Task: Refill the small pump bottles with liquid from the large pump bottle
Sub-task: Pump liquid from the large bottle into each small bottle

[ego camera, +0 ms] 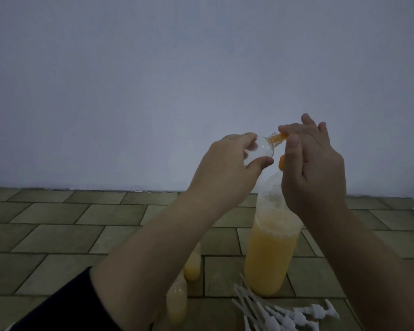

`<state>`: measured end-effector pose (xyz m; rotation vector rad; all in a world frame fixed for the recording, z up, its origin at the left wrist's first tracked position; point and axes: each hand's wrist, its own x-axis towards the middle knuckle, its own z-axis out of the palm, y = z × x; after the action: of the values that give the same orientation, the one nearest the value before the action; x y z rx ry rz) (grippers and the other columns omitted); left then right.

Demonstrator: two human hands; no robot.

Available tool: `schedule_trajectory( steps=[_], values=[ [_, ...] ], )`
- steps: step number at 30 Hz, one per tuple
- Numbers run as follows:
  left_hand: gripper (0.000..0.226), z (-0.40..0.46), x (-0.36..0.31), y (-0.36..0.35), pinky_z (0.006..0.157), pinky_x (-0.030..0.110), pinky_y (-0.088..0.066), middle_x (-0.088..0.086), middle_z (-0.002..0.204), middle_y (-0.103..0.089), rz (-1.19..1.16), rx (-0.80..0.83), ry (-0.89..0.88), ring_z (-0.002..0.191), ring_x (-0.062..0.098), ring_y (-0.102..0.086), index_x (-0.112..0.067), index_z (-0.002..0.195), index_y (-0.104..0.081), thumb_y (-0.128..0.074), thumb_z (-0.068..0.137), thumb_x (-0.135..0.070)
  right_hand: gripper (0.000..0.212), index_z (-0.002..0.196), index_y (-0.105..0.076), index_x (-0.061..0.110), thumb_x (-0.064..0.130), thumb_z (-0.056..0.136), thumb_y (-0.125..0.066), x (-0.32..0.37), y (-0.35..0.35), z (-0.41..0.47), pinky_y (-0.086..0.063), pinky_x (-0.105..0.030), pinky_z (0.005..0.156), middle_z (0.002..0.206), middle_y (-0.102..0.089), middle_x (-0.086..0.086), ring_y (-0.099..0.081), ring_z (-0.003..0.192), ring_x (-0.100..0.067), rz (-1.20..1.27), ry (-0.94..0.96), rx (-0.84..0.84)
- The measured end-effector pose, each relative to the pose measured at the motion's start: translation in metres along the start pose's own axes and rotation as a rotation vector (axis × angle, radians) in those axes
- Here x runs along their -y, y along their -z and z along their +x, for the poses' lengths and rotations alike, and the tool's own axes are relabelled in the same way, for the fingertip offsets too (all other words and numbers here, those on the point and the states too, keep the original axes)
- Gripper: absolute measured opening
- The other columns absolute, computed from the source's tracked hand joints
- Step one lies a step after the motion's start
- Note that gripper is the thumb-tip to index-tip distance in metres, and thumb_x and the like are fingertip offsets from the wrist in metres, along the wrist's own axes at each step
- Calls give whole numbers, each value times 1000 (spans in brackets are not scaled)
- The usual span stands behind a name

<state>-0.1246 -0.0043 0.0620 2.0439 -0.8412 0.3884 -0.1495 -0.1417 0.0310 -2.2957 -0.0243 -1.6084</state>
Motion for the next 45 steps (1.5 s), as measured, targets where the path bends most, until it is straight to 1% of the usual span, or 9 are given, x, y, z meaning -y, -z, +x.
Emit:
schedule_trajectory(
  steps=[6,11,15,20,25,29,36,41,45],
  values=[
    [52,-5,2,-10,96,27,-47,-3,129,-57,17,30,-11,110,11,-55,-18,136,-47,-59,89,-36,42,117,-60,3,22,99,-27,-9,-7,-16,-22,-29,115,122,-62,-12,-44,129,-21,4,-19,-44],
    [51,-2,3,-5,90,21,-44,-4,125,-59,21,11,7,104,9,-56,-18,134,-49,-61,88,-35,49,117,-60,4,29,98,-23,-4,-2,-8,-21,-30,114,122,-62,-11,-45,130,-23,-22,-2,32],
    [51,2,1,-1,86,17,-42,-5,123,-59,4,-11,-25,101,7,-56,-18,134,-49,-61,87,-35,46,116,-60,3,25,99,-24,-2,-1,-1,-20,-29,115,120,-63,-12,-44,130,-23,-17,15,-32],
    [52,-6,6,-10,90,20,-45,-3,126,-58,-10,18,-13,106,9,-55,-18,136,-47,-60,88,-35,42,116,-61,2,21,98,-27,-8,-9,-15,-21,-26,115,119,-63,-13,-43,128,-19,-36,9,-44],
    [52,-2,6,-3,86,18,-44,-4,122,-61,-29,18,7,100,7,-56,-17,134,-49,-62,87,-34,48,116,-61,5,27,98,-23,-4,-1,-6,-20,-26,113,120,-63,-10,-45,129,-21,-50,16,32],
    [52,2,4,1,85,18,-44,-5,121,-61,-37,-7,-27,97,6,-55,-18,133,-51,-64,86,-35,50,118,-60,6,30,98,-21,1,2,-1,-21,-29,114,123,-62,-10,-44,130,-21,-59,5,-3],
    [53,-4,9,-9,80,12,-40,-3,122,-60,-12,4,-20,98,5,-53,-17,134,-49,-63,86,-35,46,121,-59,7,30,98,-26,-5,-4,-13,-13,-18,114,125,-60,-9,-43,131,-20,-74,-20,33],
    [53,-2,4,-3,87,21,-47,-5,120,-61,-34,-28,-35,99,7,-56,-17,133,-51,-65,85,-34,49,115,-62,5,28,98,-22,3,8,-1,-19,-28,113,120,-64,-9,-46,128,-23,-30,-2,36],
    [54,-2,4,-5,82,14,-43,-5,120,-61,-20,-34,-57,98,6,-54,-17,133,-51,-66,84,-34,44,120,-59,5,25,98,-27,2,3,-8,-21,-27,114,122,-62,-11,-48,126,-23,-61,-15,-4]
  ],
)
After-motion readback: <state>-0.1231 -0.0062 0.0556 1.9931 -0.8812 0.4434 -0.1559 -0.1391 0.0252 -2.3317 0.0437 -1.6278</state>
